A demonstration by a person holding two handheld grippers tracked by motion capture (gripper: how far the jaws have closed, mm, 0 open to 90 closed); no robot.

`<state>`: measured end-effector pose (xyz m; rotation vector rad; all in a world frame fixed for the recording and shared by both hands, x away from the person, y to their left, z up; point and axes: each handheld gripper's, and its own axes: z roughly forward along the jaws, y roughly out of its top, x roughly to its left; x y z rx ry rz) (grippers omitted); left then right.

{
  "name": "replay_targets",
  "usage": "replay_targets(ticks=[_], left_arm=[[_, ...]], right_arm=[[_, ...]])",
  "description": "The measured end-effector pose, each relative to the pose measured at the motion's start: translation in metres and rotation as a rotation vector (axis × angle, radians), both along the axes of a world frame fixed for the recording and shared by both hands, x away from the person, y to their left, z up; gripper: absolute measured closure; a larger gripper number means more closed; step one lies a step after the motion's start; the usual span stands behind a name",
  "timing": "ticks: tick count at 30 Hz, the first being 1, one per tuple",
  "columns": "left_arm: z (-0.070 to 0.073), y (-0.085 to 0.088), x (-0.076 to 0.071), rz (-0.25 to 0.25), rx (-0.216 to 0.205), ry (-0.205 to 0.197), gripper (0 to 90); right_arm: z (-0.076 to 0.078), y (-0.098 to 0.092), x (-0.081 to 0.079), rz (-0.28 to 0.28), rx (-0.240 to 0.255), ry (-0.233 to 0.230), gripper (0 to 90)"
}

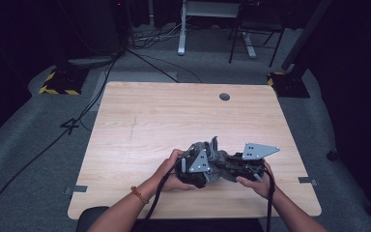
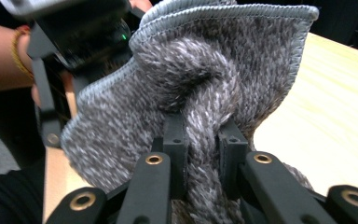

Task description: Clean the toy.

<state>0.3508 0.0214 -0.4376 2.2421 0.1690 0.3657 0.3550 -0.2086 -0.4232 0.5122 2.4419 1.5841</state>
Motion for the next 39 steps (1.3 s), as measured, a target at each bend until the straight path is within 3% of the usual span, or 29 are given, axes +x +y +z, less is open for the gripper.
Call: replay_targets(ticks=[5, 6, 10, 13, 17, 18, 19, 21, 25, 28, 31, 36, 39], left_arm=[[0.005, 0.005, 0.000, 0.004, -0.027, 0.001, 33.2], [0.009, 0.009, 0.002, 0.007, -0.042, -0.004, 33.2], [0.013, 0.014, 0.003, 0.016, -0.067, -0.004, 33.2], [0.014, 0.016, 0.003, 0.016, -0.075, -0.006, 33.2], [0.012, 0.014, 0.002, 0.015, -0.061, -0.006, 33.2], [0.010, 0.012, 0.003, 0.007, -0.046, -0.004, 33.2], [0.009, 0.010, 0.002, 0.003, -0.043, -0.001, 33.2], [0.009, 0.009, 0.002, 0.002, -0.036, -0.005, 33.2], [0.011, 0.009, 0.000, 0.001, -0.036, -0.019, 33.2], [0.011, 0.010, 0.000, 0.002, -0.036, -0.022, 33.2], [0.016, 0.015, 0.001, 0.005, -0.064, -0.026, 33.2], [0.020, 0.018, 0.001, 0.008, -0.087, -0.029, 33.2], [0.018, 0.018, 0.002, 0.012, -0.077, -0.028, 33.2]], right_arm=[[-0.009, -0.002, 0.005, -0.021, -0.044, 0.012, 77.9], [-0.017, -0.002, 0.008, -0.033, -0.081, 0.025, 77.9], [-0.025, 0.000, 0.012, -0.045, -0.134, 0.037, 77.9], [-0.025, 0.001, 0.012, -0.043, -0.134, 0.041, 78.0], [-0.018, -0.001, 0.008, -0.024, -0.086, 0.034, 78.1], [-0.009, -0.001, 0.003, 0.003, -0.038, 0.017, 78.1], [-0.005, 0.000, 0.000, 0.006, -0.036, 0.002, 78.0], [0.000, 0.001, -0.004, 0.004, -0.042, -0.028, 78.0], [-0.003, 0.001, -0.002, -0.011, -0.054, -0.021, 77.9], [-0.011, 0.003, 0.002, -0.036, -0.116, -0.024, 77.9], [-0.020, 0.005, 0.007, -0.054, -0.170, -0.006, 77.9], [-0.022, 0.005, 0.009, -0.056, -0.179, 0.005, 77.9], [-0.016, 0.003, 0.005, -0.039, -0.135, -0.006, 77.9]])
